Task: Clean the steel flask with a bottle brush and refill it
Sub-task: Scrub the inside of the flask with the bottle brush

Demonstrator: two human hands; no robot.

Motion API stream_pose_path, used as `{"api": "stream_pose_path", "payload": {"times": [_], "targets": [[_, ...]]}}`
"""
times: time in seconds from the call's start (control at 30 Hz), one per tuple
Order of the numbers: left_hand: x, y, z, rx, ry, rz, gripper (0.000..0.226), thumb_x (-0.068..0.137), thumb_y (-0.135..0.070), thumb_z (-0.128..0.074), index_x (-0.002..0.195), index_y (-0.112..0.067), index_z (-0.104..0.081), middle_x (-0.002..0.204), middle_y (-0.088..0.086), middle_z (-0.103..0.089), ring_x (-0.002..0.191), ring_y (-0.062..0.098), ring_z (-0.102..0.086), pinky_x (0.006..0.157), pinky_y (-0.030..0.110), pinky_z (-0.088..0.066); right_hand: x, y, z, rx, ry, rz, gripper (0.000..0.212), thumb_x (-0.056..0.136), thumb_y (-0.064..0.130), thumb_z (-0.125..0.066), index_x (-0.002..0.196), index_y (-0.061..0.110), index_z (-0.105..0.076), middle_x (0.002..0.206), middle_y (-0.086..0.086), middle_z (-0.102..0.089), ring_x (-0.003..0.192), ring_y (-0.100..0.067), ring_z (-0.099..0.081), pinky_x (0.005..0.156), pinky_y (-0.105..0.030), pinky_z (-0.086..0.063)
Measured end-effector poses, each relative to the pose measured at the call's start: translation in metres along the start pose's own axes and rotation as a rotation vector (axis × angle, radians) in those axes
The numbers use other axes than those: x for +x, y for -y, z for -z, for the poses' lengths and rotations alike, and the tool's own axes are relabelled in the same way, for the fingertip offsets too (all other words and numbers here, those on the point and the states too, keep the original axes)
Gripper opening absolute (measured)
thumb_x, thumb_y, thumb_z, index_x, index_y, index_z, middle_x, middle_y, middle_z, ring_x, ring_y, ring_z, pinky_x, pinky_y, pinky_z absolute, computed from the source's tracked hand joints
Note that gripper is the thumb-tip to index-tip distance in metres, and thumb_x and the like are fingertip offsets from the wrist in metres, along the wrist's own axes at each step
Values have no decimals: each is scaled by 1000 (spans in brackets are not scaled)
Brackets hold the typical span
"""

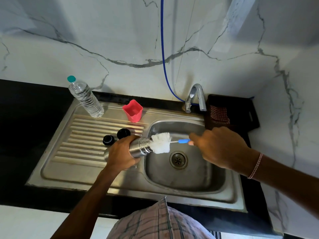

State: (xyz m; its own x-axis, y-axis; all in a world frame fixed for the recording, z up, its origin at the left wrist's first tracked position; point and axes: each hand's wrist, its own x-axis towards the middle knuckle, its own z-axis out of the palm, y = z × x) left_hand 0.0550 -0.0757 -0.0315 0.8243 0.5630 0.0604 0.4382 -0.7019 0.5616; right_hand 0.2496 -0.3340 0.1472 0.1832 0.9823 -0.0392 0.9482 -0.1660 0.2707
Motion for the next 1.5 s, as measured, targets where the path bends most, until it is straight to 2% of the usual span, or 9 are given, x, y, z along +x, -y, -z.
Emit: {"api": "stream_pose_path", "payload": {"times": [0.13, 0.33, 0.47, 0.6, 0.7, 0.97, 1.2, 1.37, 1.5], "targets": [[0, -7, 0, 3, 12, -99, 70, 48, -30, -88, 114, -28, -67, 97, -6, -73, 86, 22, -70, 76, 35, -56, 12, 7, 5, 339, 432, -107, 39, 108, 35, -31, 101, 14, -64, 81, -2, -61, 77, -26, -59, 61, -33, -33], [-1, -19, -1, 4, -16, -263, 60, 52, -35, -85, 109, -25, -70, 98, -7, -72, 88, 19, -68, 77, 33, -53, 16, 6, -14, 1352, 975, -571, 39, 108, 35, -44, 72, 20, -48, 59, 5, -23, 48, -11, -13, 44, -23, -10], [3, -35, -3, 64, -29, -375, 62, 50, -34, -88, 109, -22, -71, 100, -4, -72, 92, 20, -67, 83, 36, -52, 18, 29, -23, 1603, 1056, -688, 35, 110, 33, -39, 78, 20, -49, 59, 5, -23, 44, -8, -13, 39, -17, -11], [9, -36, -4, 131, 29, -301, 73, 46, -34, -90, 114, -26, -68, 103, -4, -73, 93, 22, -68, 84, 36, -52, 9, 40, -27, 633, 463, -310, 14, 104, 30, -51, 101, 19, -59, 72, -3, -60, 57, -22, -60, 49, -31, -42], [7, -41, -7, 82, 46, -193, 74, 48, -37, -88, 118, -32, -64, 104, -10, -72, 93, 20, -68, 76, 35, -53, 0, 51, -32, -55, 205, -152, 17, 81, 8, -64, 98, 11, -63, 75, -10, -62, 59, -32, -62, 53, -36, -46], [1, -23, -4, 34, 37, -218, 69, 49, -35, -91, 114, -32, -66, 100, -10, -72, 90, 19, -68, 74, 31, -51, -6, 31, -16, 136, 221, -7, 27, 103, 20, -42, 129, 20, -51, 91, -4, -67, 73, -26, -64, 60, -32, -39], [3, -3, 19, 65, -7, -163, 79, 45, -31, -98, 118, -28, -69, 101, -6, -74, 89, 22, -69, 77, 37, -54, 5, -10, 2, 1114, 689, -428, 39, 108, 39, -44, 75, 22, -56, 54, 6, -35, 46, -14, -30, 46, -28, -25], [3, -4, 26, 76, -27, -85, 81, 42, -22, -98, 118, -23, -70, 99, -1, -75, 88, 28, -70, 76, 36, -50, -2, 12, 0, 45, 181, -50, 16, 96, 32, -66, 103, 19, -61, 71, 0, -60, 61, -28, -63, 53, -34, -44], [-3, -6, 24, 18, -35, -32, 82, 42, -17, -100, 119, -19, -72, 99, 2, -76, 88, 29, -71, 74, 31, -44, 3, 20, -9, -130, -40, 40, 12, 90, 15, -54, 94, 15, -65, 63, -3, -57, 44, -24, -53, 42, -29, -27]]}}
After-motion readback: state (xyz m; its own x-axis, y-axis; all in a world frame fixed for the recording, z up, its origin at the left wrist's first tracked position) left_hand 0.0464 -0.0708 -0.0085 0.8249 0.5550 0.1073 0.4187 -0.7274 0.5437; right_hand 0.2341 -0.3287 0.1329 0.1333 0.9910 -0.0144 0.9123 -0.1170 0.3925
